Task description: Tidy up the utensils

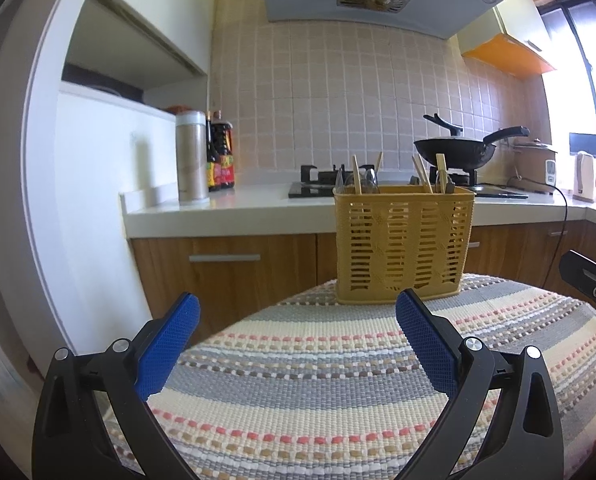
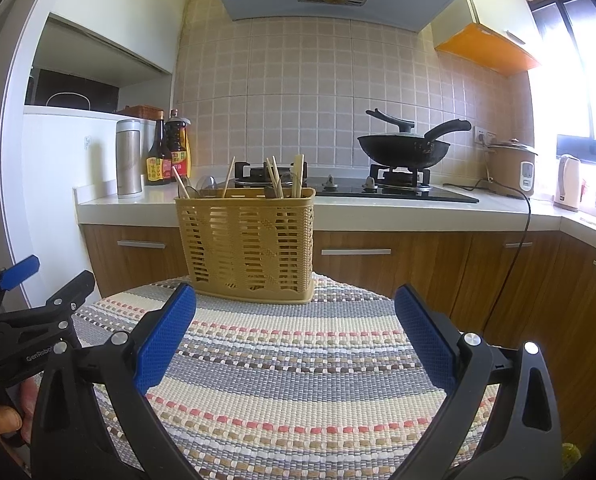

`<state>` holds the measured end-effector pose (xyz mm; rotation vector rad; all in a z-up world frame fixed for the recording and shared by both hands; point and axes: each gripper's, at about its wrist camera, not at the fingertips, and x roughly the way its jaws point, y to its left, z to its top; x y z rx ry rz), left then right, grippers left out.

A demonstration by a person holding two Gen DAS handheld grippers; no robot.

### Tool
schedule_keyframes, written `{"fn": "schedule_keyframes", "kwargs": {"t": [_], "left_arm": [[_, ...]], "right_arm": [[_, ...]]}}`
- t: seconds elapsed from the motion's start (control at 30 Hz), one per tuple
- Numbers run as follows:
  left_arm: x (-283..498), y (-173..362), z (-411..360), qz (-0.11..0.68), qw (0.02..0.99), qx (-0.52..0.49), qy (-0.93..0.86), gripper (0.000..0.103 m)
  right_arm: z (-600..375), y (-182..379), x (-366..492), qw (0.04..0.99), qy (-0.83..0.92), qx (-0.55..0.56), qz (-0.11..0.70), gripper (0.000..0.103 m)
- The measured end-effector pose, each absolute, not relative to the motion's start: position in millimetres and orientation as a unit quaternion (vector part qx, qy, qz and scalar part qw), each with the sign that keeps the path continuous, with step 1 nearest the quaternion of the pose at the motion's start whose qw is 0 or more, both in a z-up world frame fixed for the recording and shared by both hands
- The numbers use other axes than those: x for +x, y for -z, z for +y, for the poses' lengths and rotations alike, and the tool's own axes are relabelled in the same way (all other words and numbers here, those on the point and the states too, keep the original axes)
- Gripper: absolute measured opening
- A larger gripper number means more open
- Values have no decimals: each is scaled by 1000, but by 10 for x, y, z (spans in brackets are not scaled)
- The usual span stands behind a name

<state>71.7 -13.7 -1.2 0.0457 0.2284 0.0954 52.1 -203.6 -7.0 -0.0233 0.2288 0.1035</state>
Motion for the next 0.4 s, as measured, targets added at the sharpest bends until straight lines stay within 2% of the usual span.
{"fn": "schedule_keyframes", "kwargs": {"t": [0.4], "left_arm": [[776,11,3,140,989,-18,-32,96]], "right_arm": [[-2041,67,523,992,-52,-11,115,95]]}}
